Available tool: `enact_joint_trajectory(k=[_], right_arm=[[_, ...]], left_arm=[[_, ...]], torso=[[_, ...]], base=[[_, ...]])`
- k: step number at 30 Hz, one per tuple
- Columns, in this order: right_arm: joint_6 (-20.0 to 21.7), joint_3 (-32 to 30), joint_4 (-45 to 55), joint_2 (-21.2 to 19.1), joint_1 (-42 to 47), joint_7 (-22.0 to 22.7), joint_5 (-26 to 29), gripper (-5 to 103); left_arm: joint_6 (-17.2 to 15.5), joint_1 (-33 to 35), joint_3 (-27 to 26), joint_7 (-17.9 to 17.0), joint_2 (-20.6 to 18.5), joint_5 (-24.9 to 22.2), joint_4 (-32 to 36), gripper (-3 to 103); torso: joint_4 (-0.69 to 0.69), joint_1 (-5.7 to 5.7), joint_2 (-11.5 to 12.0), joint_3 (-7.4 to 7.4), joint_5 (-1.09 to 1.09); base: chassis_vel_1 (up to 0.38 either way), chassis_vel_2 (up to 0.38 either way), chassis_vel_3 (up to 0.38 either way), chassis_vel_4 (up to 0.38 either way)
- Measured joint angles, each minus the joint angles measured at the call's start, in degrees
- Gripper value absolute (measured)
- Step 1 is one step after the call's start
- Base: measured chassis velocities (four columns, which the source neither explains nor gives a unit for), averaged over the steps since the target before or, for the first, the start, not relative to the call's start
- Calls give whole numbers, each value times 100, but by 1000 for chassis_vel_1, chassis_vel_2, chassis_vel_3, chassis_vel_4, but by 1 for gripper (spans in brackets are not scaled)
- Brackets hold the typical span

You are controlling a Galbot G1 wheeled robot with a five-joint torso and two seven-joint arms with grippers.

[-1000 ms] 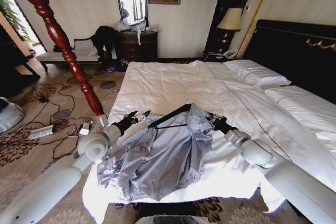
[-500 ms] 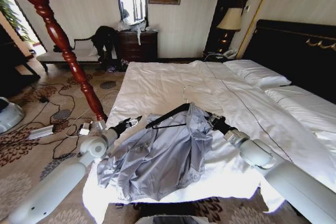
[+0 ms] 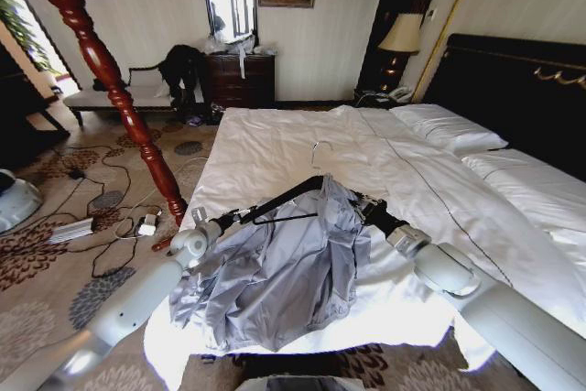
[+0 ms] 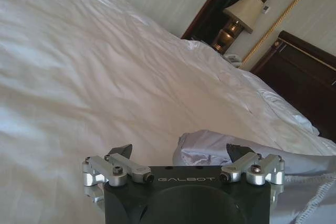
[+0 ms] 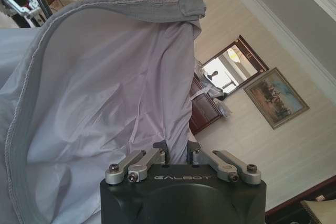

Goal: Pick up the clothes from the bed and hang them on the clothes hanger.

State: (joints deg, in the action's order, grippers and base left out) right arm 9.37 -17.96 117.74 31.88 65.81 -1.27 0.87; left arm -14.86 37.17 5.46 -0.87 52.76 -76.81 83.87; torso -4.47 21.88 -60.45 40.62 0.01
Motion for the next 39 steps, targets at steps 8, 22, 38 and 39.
enact_joint_trajectory(k=[8,22,38,39], right_arm=[[76,108,27,35,-144,22,121,17],[107,104,101,-29,-53,49,200,17],[111,123,120,-31,21,59,148,17],[111,123,120,-31,21,59,148,17]], left_arm=[[-85,-247,207,137,319,29,-539,100],[85,-424,284,297,1056,436,-1453,69],[203,-523,324,396,1084,541,-1674,10],[203,-523,324,396,1084,541,-1674,10]], torso=[[1,0,0,0,-1],[1,0,0,0,0],[1,0,0,0,-1],[1,0,0,0,-1]], base=[[0,0,0,0],[0,0,0,0],[0,0,0,0],[0,0,0,0]])
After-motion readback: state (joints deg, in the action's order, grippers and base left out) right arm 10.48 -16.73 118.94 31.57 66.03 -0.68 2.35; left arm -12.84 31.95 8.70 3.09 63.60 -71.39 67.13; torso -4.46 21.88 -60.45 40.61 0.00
